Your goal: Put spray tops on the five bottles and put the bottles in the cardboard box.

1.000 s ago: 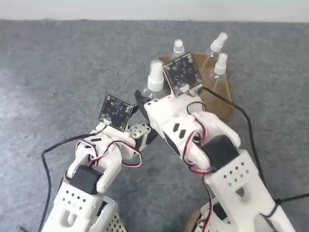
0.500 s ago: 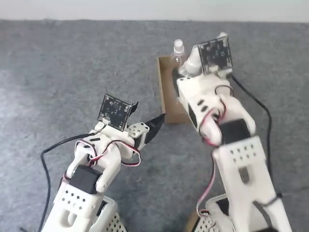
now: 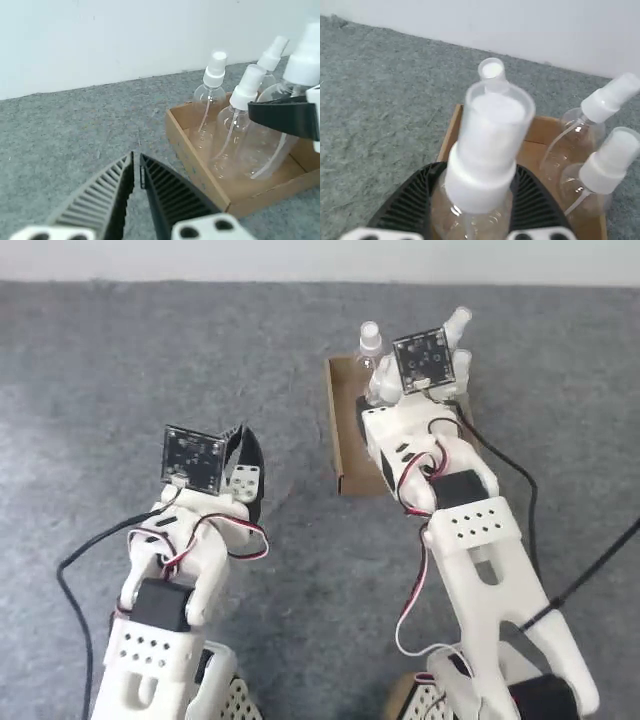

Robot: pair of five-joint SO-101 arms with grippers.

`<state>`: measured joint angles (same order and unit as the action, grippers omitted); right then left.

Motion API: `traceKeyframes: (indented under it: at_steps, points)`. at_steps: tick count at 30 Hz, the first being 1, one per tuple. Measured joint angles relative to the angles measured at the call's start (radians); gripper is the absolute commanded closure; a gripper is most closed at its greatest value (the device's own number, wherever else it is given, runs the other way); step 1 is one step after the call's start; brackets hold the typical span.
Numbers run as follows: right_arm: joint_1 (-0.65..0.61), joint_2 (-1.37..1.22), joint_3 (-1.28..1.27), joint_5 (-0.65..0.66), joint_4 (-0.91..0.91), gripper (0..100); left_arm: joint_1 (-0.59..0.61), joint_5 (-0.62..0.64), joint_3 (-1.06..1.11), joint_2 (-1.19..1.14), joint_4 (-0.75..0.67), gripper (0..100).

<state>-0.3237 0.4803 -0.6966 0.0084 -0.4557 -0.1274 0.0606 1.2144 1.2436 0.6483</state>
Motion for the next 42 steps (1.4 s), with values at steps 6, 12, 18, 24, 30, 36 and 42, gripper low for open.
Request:
traceKeyframes:
  at_steps: [6, 12, 18, 24, 30, 36, 42]
  points:
    - [0.035, 0.0, -0.002, 0.029, 0.014, 99.3, 0.072, -0.021, 0.018, 0.0, 0.003, 99]
    - [0.04, 0.0, -0.002, 0.089, 0.014, 99.3, 0.333, -0.081, 0.144, 0.0, -0.023, 99]
    - [0.043, 0.0, -0.012, 0.094, 0.015, 99.3, 0.407, -0.094, 0.265, 0.0, -0.152, 99]
    - [0.052, -0.008, -0.012, 0.094, 0.023, 99.3, 0.407, -0.095, 0.272, 0.0, -0.166, 99]
    - [0.049, -0.008, -0.012, 0.094, 0.023, 99.3, 0.407, -0.095, 0.272, 0.0, -0.166, 99]
    - [0.049, -0.008, -0.012, 0.046, 0.0, 99.3, 0.407, -0.095, 0.272, 0.0, -0.166, 99]
    - [0.049, -0.008, -0.052, 0.032, 0.006, 99.3, 0.407, -0.095, 0.272, 0.0, -0.166, 99]
